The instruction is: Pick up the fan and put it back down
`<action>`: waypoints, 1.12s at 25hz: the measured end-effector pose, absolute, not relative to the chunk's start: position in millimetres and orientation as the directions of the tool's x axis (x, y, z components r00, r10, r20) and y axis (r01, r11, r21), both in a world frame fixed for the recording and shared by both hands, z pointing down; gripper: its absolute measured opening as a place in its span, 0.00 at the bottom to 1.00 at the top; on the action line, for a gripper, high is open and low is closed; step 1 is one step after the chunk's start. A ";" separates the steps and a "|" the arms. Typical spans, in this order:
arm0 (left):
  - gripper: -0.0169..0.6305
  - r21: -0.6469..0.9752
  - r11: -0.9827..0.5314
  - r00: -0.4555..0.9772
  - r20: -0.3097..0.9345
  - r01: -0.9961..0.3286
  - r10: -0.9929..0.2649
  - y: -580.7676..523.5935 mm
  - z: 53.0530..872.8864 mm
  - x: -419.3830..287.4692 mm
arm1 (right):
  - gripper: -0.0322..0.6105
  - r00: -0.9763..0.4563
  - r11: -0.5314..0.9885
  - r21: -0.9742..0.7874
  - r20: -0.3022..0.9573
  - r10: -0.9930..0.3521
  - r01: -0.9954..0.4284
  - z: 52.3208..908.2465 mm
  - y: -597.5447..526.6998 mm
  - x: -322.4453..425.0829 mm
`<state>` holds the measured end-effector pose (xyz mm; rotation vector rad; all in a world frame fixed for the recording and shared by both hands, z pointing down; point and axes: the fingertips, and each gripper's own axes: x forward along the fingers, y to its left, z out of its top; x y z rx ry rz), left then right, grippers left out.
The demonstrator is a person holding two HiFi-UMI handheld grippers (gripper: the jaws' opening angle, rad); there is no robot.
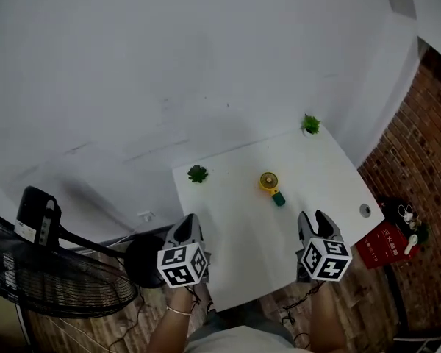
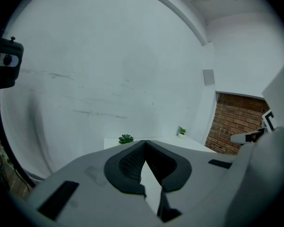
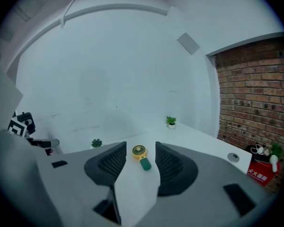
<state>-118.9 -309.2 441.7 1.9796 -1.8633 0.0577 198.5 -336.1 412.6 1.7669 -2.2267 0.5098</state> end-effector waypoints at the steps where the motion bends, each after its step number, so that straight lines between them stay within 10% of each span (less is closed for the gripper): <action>1: 0.04 0.268 0.003 0.085 0.318 -0.964 -0.944 -309.2 446.2 -121.8 | 0.35 -0.247 0.218 -0.117 0.421 -0.873 -0.969 419.4 -341.3 196.9; 28: 0.04 0.151 0.289 -0.174 0.516 -0.945 -0.839 -278.7 567.4 -150.9 | 0.37 -0.457 0.546 -0.095 0.676 -0.578 -0.832 579.6 -458.3 161.7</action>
